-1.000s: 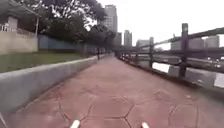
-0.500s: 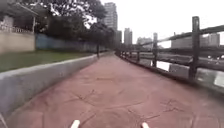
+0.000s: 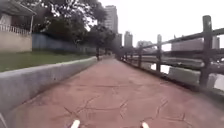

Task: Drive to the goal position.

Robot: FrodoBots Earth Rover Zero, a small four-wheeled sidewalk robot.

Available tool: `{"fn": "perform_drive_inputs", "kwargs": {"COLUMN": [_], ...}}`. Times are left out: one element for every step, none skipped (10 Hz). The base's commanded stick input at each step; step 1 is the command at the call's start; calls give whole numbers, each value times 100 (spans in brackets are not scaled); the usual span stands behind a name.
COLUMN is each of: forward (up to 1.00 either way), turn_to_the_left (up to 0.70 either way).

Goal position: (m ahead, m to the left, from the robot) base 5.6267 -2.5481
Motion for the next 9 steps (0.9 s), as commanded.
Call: {"fn": "perform_drive_inputs", "kwargs": {"forward": [70, 70, 70, 70, 70, 70, 70, 70, 70], "turn_to_the_left": [0, 0, 0, 0, 0, 0, 0, 0, 0]}}
